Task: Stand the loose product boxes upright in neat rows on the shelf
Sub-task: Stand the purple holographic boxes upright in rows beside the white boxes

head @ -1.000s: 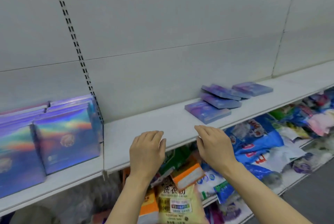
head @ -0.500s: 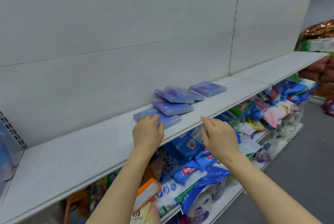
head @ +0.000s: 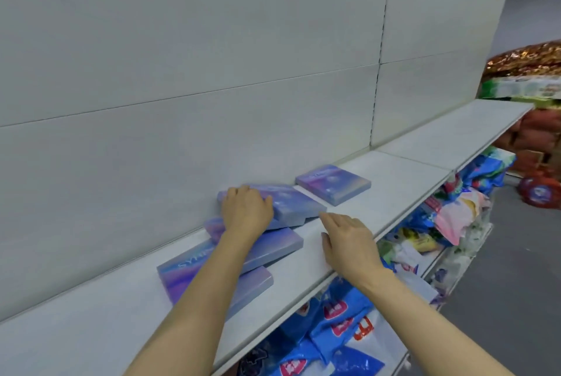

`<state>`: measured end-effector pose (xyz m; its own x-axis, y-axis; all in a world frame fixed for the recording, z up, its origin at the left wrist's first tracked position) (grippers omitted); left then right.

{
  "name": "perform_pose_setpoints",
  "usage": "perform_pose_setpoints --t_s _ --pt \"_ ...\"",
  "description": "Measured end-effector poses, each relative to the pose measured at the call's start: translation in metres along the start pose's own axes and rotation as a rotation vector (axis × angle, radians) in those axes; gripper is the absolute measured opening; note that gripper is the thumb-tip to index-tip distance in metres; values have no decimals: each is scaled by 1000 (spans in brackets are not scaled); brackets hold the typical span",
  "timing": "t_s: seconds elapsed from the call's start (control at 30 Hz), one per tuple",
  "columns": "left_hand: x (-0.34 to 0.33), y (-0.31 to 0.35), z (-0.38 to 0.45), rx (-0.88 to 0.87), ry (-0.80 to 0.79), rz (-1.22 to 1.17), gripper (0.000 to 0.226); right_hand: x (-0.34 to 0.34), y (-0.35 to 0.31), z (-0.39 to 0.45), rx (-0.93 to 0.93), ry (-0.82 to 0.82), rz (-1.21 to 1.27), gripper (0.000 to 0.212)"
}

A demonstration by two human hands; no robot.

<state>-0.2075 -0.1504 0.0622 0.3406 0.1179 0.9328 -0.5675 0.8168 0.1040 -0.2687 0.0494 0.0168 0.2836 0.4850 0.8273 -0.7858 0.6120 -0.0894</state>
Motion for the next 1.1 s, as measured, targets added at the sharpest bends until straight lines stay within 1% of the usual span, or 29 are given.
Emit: perform_pose_setpoints --t_s 0.07,0.17,0.23,0.27,0.33,0.37,0.43,0.47,0.57,0.6,0.67,0.7,0.77,0.8,0.83,0.87,0.9,0.93,0.97,1.0,1.03,1.07,1.1 --pt "-9 0 14 61 -75 30 44 -15 0 16 2 -37 58 38" --pt "-22 5 25 160 -240 68 53 -38 0 29 47 -118 137 52" --pt "-32 12 33 220 -336 18 59 -44 1 35 50 -196 209 59" --pt "-37 16 37 274 -370 -48 60 -46 3 38 33 -237 259 59" --pt "-43 22 45 400 -400 -235 53 -47 9 42 20 -247 312 56" --pt "-43 25 50 462 -402 -331 49 -45 12 44 34 -246 321 54" --pt "-40 31 57 558 -399 -445 48 -44 19 49 72 -266 339 52" --pt "-36 36 59 583 -383 -473 46 -46 23 51 94 -283 346 51" --pt "-24 45 62 642 -264 -541 22 -49 33 58 151 -284 378 49" --pt "-23 46 64 667 -232 -580 19 -49 35 59 167 -271 398 48" --pt "-38 40 73 728 -194 -683 26 -51 40 58 203 -242 436 48" --pt "-58 29 84 764 -167 -741 30 -51 42 57 220 -232 447 48" --pt "-85 16 95 828 -75 -853 57 -50 49 55 273 -202 469 50" --pt "-80 22 90 845 -38 -897 67 -49 52 55 292 -194 490 49" --pt "-68 32 82 836 2 -939 67 -46 57 57 293 -189 516 47" --pt "-53 43 71 831 32 -971 55 -42 63 61 253 -207 558 42" --pt "-43 51 63 824 60 -1017 38 -39 71 67 191 -227 606 36" --pt "-38 57 56 806 78 -1074 26 -39 82 75 113 -227 640 30" --pt "-36 59 51 787 108 -1129 26 -41 95 85 38 -192 638 27" --pt "-34 62 47 776 154 -1171 32 -45 109 98 -23 -145 593 28" --pt "-31 64 42 771 210 -1210 36 -52 122 112 -64 -136 495 34" --pt "-25 66 36 763 261 -1258 37 -61 134 124 -115 -185 358 46" --pt "-23 65 32 753 311 -1314 37 -71 146 132 -186 -278 238 63"
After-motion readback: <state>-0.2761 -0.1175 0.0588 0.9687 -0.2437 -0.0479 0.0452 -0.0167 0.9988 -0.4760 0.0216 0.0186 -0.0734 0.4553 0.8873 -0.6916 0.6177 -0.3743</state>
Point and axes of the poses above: each hand's wrist, its own z-axis towards the middle knuckle, its own x-axis out of the back of the hand, y = z × x, the point moved 3 cm from there along z, towards the middle knuckle, and after that the axes turned 1 degree about -x, right-handed, at the moved point
